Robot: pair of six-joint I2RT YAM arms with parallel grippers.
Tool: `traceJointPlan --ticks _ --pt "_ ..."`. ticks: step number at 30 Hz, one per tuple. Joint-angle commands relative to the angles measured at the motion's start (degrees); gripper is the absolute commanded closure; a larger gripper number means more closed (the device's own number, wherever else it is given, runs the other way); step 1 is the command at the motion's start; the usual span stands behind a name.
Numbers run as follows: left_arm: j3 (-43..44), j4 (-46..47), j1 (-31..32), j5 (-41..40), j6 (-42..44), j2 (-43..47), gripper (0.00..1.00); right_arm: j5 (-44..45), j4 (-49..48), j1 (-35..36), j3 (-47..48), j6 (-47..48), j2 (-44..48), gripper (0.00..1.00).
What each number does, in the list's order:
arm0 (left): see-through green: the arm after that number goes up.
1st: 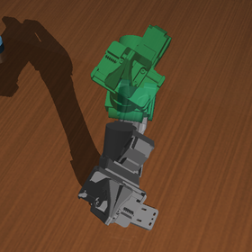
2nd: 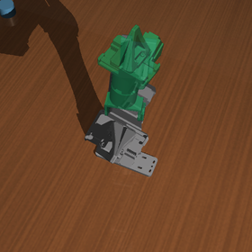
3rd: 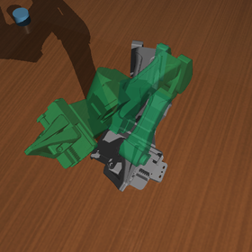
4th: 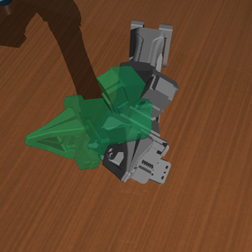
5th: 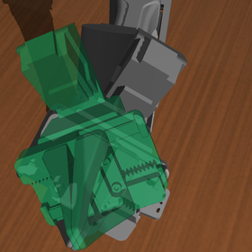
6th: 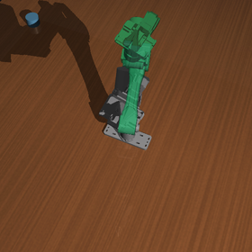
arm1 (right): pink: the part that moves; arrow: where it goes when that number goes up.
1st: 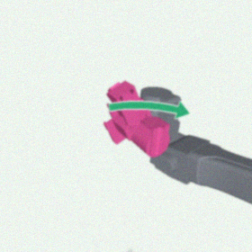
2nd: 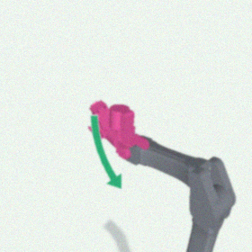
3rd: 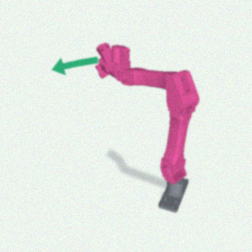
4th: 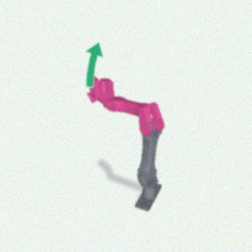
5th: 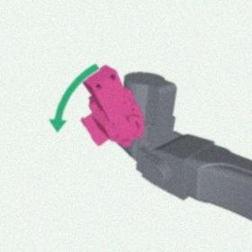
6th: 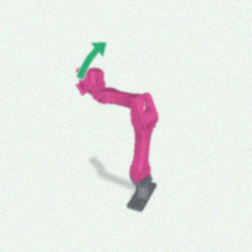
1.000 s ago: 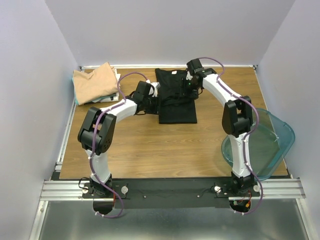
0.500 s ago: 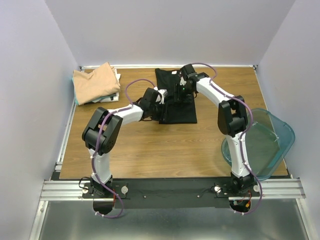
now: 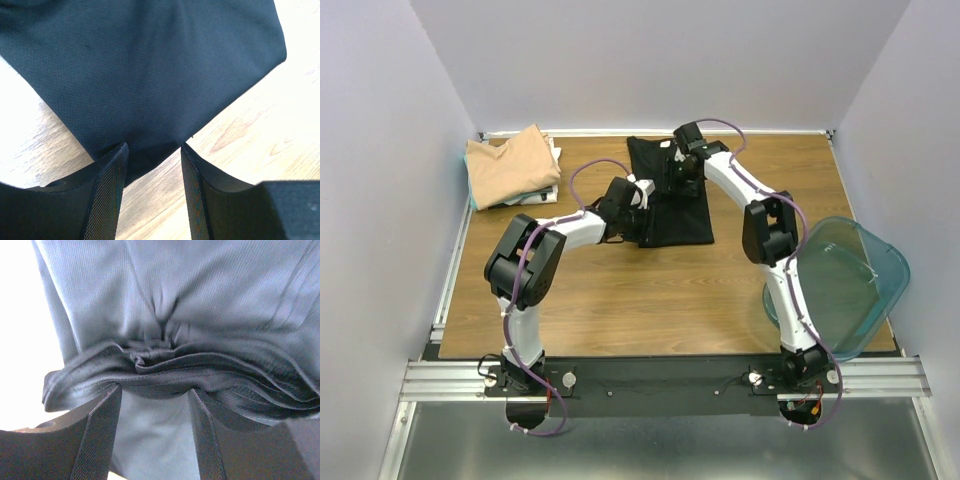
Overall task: Fold and stack the t-shirts
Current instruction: Fold the tshirt
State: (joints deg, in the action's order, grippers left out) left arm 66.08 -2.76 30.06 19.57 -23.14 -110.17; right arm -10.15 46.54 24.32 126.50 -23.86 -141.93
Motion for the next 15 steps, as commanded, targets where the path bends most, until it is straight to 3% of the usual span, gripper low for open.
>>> traceJointPlan --ticks 1,6,15 --pt "-3.15 -3.47 0.87 -0.94 2.22 -1.54 0.45 4.78 -0.58 -0.50 8.91 -2.68 -5.53 0.38" --pt "-4.91 -3.91 1.31 -1.38 2.83 -0.84 0.45 5.49 -1.45 -2.43 16.58 -6.28 -8.98 0.37" --pt "-7.46 -5.23 1.66 -2.26 3.71 2.15 0.45 4.27 -5.50 -5.77 13.43 -7.26 -2.31 0.34"
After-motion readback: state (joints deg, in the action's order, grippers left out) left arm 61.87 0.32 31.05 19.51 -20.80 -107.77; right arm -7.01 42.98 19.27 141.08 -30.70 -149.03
